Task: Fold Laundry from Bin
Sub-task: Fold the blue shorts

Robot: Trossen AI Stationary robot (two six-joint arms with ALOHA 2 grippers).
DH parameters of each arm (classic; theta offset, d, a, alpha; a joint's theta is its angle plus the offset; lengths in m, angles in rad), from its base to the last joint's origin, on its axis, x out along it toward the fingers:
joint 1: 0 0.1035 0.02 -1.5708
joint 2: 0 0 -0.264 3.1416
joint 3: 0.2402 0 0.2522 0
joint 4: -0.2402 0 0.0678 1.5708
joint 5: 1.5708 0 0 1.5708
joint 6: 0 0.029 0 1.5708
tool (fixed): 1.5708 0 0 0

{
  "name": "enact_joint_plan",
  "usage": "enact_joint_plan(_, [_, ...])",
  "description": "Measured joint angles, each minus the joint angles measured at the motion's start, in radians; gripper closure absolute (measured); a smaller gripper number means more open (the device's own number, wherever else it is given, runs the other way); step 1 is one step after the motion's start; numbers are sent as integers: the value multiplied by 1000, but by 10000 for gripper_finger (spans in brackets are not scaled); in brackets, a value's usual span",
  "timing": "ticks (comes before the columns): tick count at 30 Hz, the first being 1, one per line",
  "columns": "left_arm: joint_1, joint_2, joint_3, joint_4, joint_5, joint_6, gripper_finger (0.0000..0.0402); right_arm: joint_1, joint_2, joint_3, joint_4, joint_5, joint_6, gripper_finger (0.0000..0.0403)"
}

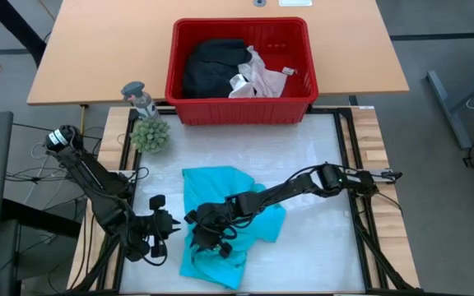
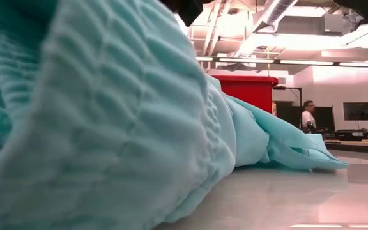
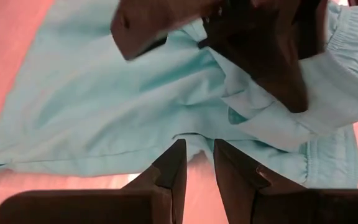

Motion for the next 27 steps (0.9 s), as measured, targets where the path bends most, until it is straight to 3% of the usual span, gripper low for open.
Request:
enact_joint_plan(4, [0,0,0,0,0,0,331,4,-24,31,-54,0,65,178])
enact_joint_plan(8, [0,0,0,2,1,4,331,13,-50,131,-321,19,102,136])
enact_joint_plan(15, [-11,0,25,8,-32,67,331,88,-96,261,-1012,300,386,137])
enact_joint_plan(22, [-17,0,30,5,-111,136,331,181,-84,200,-1248,506,748,138])
enact_joint_plan(27, [-17,0,30,5,-116,159,331,261,-82,100,-1237,534,942,138])
